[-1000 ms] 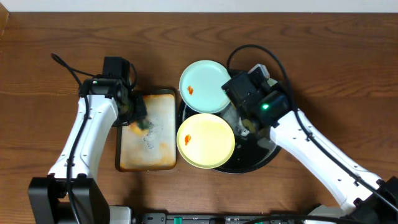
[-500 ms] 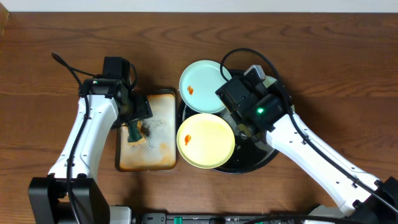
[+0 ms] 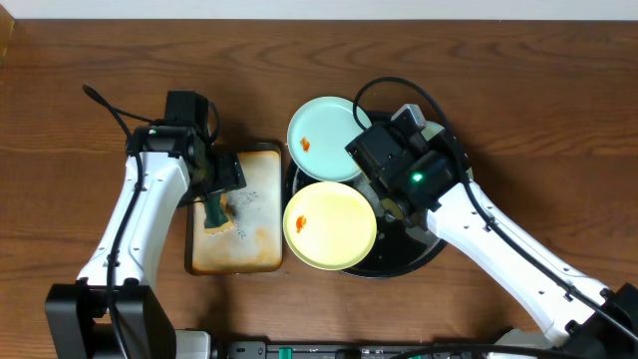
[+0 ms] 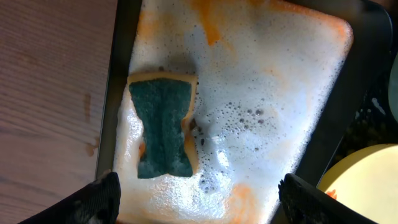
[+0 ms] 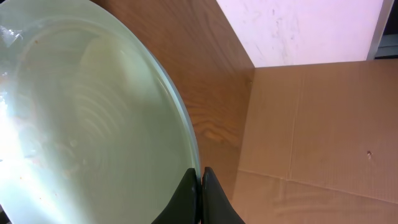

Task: Clean dirty plates on tray and stack at the side
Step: 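Lift the right pale green plate by its rim with the right gripper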

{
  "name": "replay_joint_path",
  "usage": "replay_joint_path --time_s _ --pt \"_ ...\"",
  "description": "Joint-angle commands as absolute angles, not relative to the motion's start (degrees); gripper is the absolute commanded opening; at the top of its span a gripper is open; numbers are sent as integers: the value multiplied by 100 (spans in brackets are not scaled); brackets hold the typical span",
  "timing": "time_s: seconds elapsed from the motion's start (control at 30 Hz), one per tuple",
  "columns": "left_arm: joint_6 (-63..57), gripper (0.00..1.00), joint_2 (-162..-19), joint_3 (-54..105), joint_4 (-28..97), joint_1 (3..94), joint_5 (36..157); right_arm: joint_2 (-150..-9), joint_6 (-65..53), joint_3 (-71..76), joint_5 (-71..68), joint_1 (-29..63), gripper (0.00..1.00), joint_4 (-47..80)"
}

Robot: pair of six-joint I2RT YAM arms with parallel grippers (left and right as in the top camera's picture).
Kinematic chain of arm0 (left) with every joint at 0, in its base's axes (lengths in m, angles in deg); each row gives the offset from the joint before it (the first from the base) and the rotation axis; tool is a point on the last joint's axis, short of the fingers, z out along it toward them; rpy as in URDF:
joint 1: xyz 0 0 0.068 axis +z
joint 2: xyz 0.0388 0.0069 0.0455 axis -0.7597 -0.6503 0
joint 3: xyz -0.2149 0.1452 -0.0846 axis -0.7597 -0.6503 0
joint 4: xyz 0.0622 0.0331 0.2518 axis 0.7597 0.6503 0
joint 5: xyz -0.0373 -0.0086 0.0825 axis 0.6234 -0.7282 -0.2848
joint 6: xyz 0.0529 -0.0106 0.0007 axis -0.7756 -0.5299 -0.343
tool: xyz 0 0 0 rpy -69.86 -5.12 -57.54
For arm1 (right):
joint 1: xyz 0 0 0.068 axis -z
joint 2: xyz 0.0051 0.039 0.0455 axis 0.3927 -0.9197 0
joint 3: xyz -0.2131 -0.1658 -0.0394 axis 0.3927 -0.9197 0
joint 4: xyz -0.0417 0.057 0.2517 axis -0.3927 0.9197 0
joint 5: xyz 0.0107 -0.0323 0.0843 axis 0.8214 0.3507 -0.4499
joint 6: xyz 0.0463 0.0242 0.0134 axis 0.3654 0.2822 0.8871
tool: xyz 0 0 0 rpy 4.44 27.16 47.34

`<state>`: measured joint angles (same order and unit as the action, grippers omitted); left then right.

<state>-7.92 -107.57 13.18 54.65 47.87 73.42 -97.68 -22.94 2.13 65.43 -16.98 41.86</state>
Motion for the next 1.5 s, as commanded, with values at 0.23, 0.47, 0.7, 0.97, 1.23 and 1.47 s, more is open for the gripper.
replay_joint_path --time_s 0.23,0.47,0.7,0.97,1.23,1.47 --pt "-785 84 -10789 1278 5483 4802 7355 -9685 -2227 363 6770 -1746 1 4151" --pt "-785 84 -10789 1278 5483 4802 7355 -9659 -2157 363 6694 -1752 1 4116" --pt "-785 85 -10789 1278 5483 4802 7355 -9617 -2100 363 6624 -1776 1 4149" --pt "-783 85 -10789 1278 5483 4802 7353 -9506 -2096 374 6552 -1781 1 4103" --pt "-785 85 -10789 1278 5483 4802 7355 -9368 -2093 374 6278 -1789 1 4109" --pt "-783 85 -10789 1278 5483 4802 7355 -9322 -2074 374 5964 -1724 1 4077"
